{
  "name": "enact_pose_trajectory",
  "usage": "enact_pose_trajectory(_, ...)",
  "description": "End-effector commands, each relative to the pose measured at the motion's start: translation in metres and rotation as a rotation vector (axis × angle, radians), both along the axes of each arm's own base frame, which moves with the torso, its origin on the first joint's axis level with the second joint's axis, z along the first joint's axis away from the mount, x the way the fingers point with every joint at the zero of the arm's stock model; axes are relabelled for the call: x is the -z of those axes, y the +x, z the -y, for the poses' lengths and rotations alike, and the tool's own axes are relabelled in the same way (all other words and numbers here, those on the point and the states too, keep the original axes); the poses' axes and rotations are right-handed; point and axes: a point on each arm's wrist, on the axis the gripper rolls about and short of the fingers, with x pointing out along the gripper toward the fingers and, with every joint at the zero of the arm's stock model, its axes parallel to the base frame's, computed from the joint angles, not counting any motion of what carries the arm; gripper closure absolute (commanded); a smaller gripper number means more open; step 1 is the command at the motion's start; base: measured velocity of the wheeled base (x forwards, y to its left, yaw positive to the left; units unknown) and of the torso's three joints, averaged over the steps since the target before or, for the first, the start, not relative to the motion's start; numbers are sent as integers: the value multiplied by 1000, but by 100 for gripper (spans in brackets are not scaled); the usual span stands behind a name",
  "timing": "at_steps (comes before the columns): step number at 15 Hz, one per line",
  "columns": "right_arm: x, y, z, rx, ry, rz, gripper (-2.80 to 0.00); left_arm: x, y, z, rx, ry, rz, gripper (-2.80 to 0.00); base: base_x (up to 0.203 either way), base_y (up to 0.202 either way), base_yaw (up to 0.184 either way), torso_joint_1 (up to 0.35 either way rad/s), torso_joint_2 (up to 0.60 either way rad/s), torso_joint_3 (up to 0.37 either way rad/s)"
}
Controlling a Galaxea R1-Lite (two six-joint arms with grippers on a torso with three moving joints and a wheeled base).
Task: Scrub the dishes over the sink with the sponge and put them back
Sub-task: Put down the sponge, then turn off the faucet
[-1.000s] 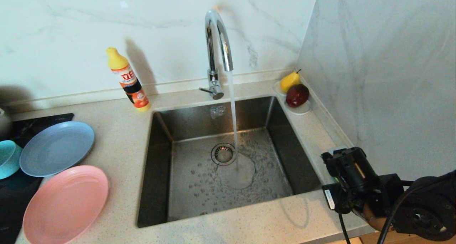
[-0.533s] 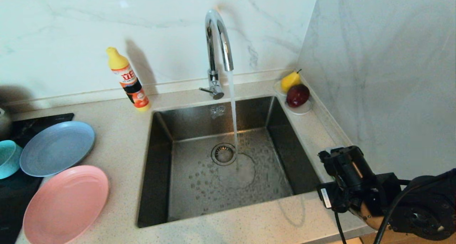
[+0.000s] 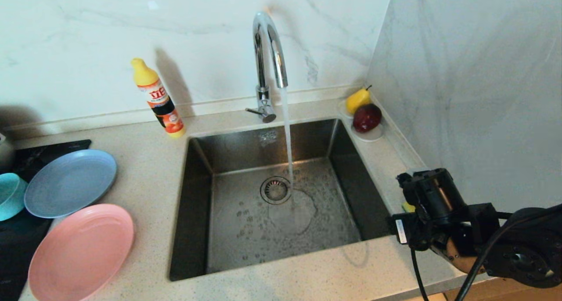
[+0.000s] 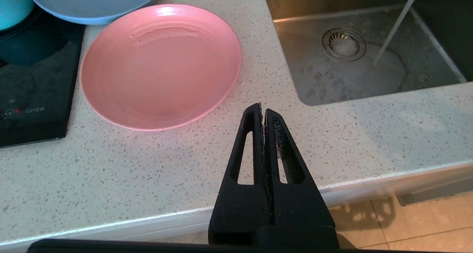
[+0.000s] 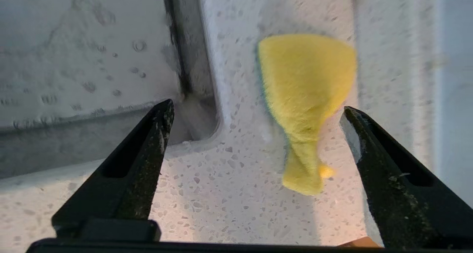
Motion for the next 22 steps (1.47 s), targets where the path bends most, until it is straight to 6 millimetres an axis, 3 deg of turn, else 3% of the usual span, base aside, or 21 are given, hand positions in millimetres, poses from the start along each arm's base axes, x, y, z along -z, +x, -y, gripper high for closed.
enact_pose_trajectory(1,-10,-5,3,6,20,32,-280,0,0,0,0,0,-1,0,0,0,0,0,0,0)
enact_pose_trajectory(4,-24,-14,4,-8,43,73,-280,0,0,0,0,0,-3,0,0,0,0,0,0,0)
enact_pose_trajectory(5,-30,-19,3,-17,45,89,0,0,0,0,0,0,-1,0,0,0,0,0,0,0)
enact_pose_trajectory(7,-43,-30,2,-35,54,133,0,0,0,0,0,0,-1,0,0,0,0,0,0,0)
enact_pose_trajectory(11,-76,-76,-1,-207,133,225,0,0,0,0,0,0,-3,0,0,0,0,0,0,0)
enact_pose_trajectory(16,-116,-121,25,-408,280,366,0,0,0,0,0,0,-2,0,0,0,0,0,0,0)
enact_pose_trajectory(19,-120,-152,52,-585,322,411,0,0,0,0,0,0,-1,0,0,0,0,0,0,0)
enact_pose_trajectory(22,-115,-175,77,-745,244,488,0,0,0,0,0,0,-3,0,0,0,0,0,0,0)
